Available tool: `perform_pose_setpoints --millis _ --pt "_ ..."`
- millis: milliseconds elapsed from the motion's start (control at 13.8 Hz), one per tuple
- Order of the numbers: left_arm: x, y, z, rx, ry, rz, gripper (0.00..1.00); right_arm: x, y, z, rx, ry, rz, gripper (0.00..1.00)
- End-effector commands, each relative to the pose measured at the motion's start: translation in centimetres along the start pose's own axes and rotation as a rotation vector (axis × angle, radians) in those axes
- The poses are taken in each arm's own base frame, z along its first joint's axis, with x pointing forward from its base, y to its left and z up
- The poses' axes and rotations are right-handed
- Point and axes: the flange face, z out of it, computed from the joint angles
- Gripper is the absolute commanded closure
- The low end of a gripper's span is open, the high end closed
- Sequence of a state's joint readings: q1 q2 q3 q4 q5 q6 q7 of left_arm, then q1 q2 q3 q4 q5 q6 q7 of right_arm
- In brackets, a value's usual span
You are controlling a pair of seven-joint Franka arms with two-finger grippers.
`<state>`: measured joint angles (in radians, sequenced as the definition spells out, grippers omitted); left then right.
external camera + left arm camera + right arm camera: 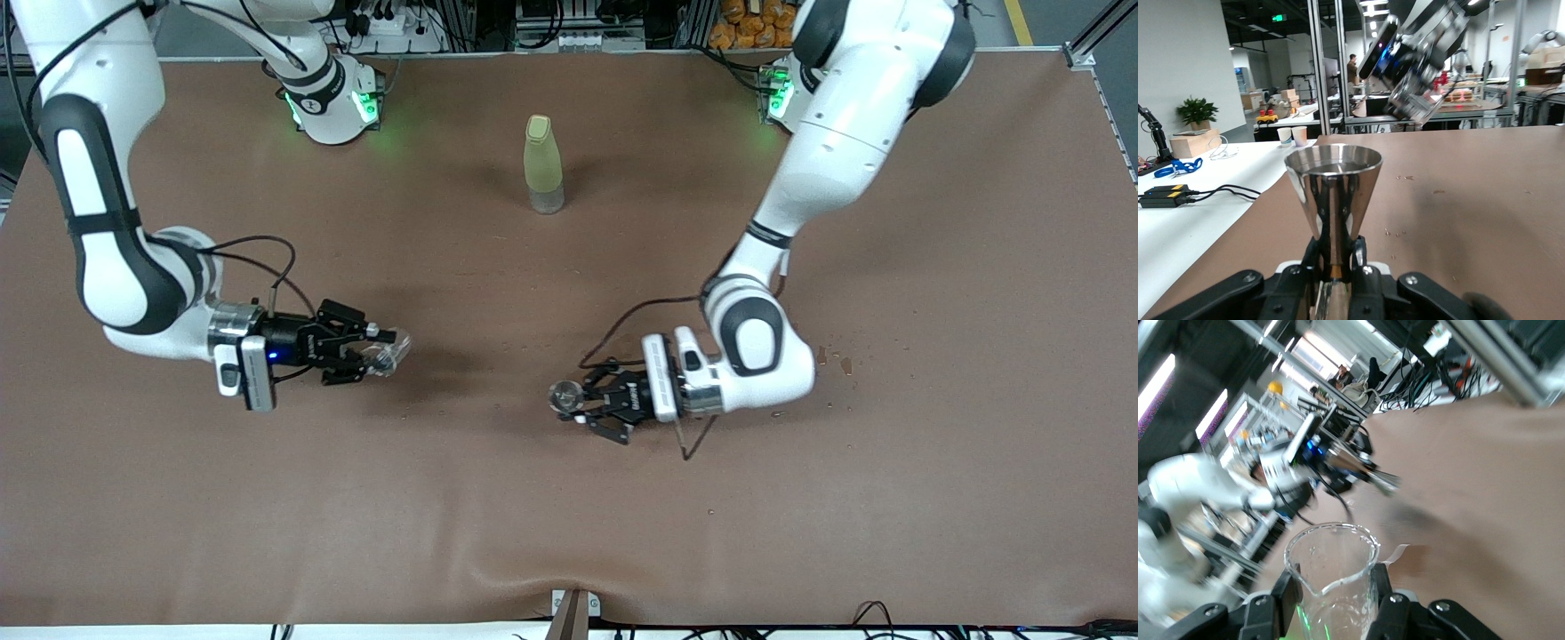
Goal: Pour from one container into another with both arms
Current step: 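Draw the jigger and the glass apart, back toward their spots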
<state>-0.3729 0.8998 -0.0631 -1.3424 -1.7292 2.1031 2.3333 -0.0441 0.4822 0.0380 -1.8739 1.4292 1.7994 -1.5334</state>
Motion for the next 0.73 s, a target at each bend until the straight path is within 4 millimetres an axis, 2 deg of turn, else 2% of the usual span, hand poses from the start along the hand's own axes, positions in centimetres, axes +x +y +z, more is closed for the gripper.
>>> perform_pose_setpoints --millis 0,145,218,363,435,653 --pt "1.3 -0.2 -4.9 -0.076 -0.003 -0.006 1.00 -1.3 5.5 -3.5 -0.023 0.001 -0.292 0.88" --pt "0.6 -1.2 -9.5 -0.145 0.002 -0.015 1.00 -2.7 8.2 -7.3 -0.064 -0.002 -0.480 0.88" --pt "0.4 -1.6 -11.4 -0.179 0.008 -0.011 1.00 -3.4 9.0 -9.6 -0.083 0.008 -0.540 0.88" --pt "-0.5 -2.2 -15.8 -0.232 0.017 -0.008 1.00 -4.3 9.9 -12.7 -0.080 0.006 -0.651 0.85" --pt "-0.9 -2.4 -17.9 -0.257 0.016 -0.001 1.00 -5.2 11.0 -14.9 -0.093 -0.001 -0.714 0.85" --pt "-2.5 -2.4 -24.1 -0.313 0.027 0.035 1.00 -9.8 14.1 -19.6 -0.060 0.013 -0.758 0.83"
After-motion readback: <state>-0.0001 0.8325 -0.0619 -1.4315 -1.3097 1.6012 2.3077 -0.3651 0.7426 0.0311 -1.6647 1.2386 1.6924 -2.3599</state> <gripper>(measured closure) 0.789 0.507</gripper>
